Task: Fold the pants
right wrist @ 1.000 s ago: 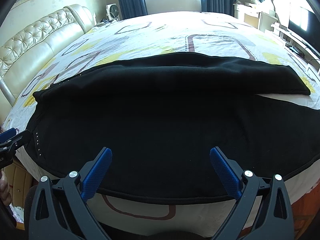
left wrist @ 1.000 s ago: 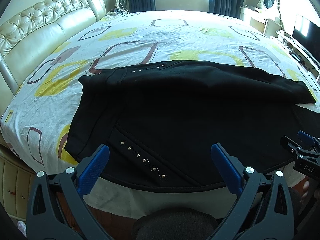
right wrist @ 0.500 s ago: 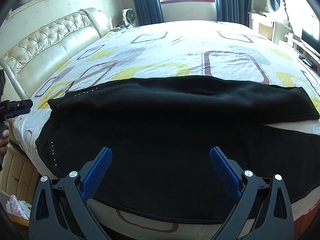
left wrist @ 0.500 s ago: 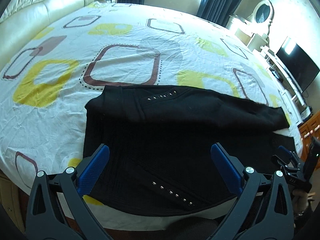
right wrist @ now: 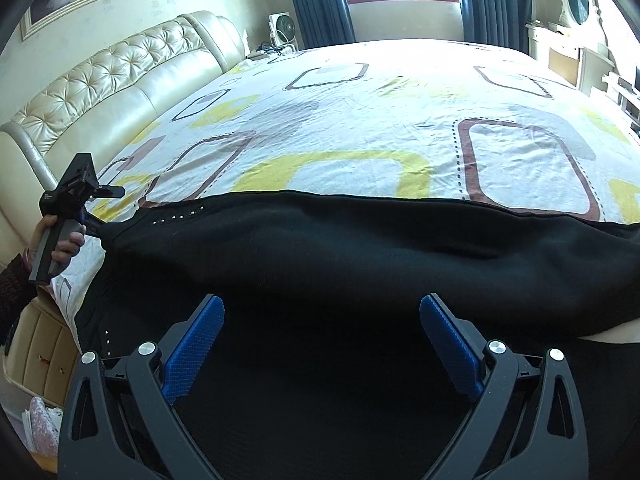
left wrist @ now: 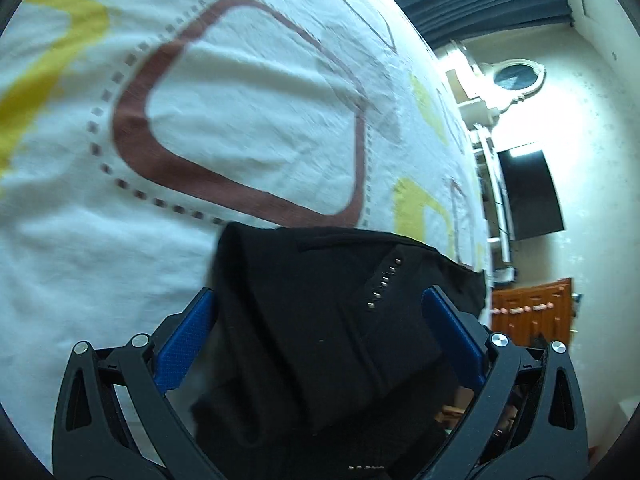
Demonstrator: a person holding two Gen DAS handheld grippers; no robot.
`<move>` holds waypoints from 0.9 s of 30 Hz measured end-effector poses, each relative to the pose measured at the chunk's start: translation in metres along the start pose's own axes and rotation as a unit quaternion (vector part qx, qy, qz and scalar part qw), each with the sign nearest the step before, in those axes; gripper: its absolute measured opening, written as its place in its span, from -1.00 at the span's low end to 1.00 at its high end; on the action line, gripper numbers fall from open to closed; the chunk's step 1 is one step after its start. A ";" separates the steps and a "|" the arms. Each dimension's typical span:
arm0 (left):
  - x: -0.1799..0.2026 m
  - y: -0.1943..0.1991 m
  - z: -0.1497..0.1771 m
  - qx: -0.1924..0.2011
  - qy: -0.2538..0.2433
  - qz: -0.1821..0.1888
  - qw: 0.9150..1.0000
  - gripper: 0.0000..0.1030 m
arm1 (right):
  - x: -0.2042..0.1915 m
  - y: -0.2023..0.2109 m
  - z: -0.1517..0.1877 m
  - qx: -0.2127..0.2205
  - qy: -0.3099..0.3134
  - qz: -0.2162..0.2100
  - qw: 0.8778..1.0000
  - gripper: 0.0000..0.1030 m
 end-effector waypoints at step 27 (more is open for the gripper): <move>0.012 -0.036 -0.029 -0.025 -0.077 -0.095 0.992 -0.65 | 0.005 -0.132 -0.108 -0.256 0.219 -0.028 0.941 -0.66</move>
Point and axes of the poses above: each gripper's, at about its wrist camera, not at the fingertips, and y roughly against the way its jaws point, x to its right, z to its underside, the point moved 3 cm from there along -y, roughly the way its jaws point, and after that the axes turned 9 degrees about -x, right-handed, at the moved point
